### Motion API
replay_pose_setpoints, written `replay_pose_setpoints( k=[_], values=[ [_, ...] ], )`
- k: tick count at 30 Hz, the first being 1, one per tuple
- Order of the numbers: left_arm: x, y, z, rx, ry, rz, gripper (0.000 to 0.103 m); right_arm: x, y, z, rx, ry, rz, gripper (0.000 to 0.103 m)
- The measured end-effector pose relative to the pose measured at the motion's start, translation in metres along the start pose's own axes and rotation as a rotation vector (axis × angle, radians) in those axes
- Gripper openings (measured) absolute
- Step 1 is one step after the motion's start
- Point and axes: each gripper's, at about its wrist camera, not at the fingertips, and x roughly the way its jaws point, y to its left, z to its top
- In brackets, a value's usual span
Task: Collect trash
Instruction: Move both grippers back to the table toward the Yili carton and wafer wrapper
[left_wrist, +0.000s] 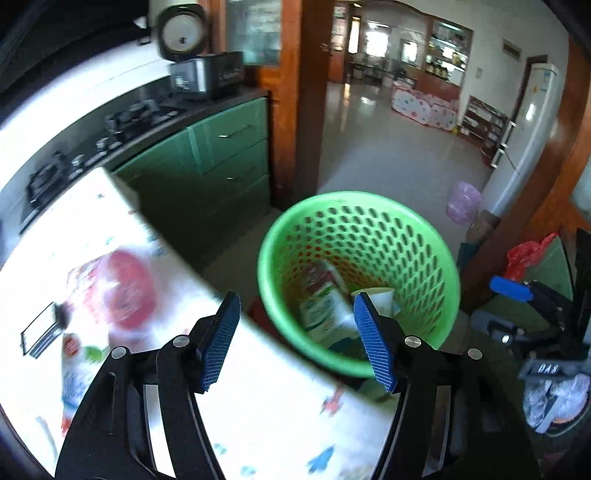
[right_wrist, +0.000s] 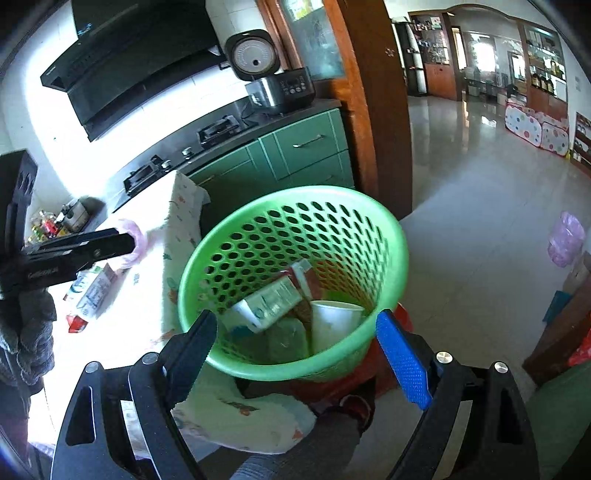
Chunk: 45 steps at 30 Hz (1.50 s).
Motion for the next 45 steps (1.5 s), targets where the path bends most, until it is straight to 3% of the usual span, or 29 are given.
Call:
replay_pose_setpoints(
  k=[7,14,29,37,45],
  values=[
    [-0.048,0.046,-0.039,-0.108,-0.031,0.038,0.067,-0.003,0.040,0.000,-0.053,-0.001,0.041,0.085],
    [-0.085,0.097,-0.083,-0.194,-0.052,0.128,0.071,0.005,0.094,-0.002,-0.130,0.020,0.098,0.085],
    [-0.134,0.208,-0.163,-0.417,-0.059,0.276,0.071,0.059,0.233,-0.007,-0.275,0.138,0.269,0.085],
    [-0.147,0.236,-0.194,-0.472,-0.058,0.303,0.071,0.108,0.299,0.009,-0.202,0.257,0.358,0.085],
    [-0.150,0.250,-0.210,-0.487,-0.062,0.292,0.071,0.156,0.327,0.026,-0.030,0.319,0.310,0.085]
  ],
)
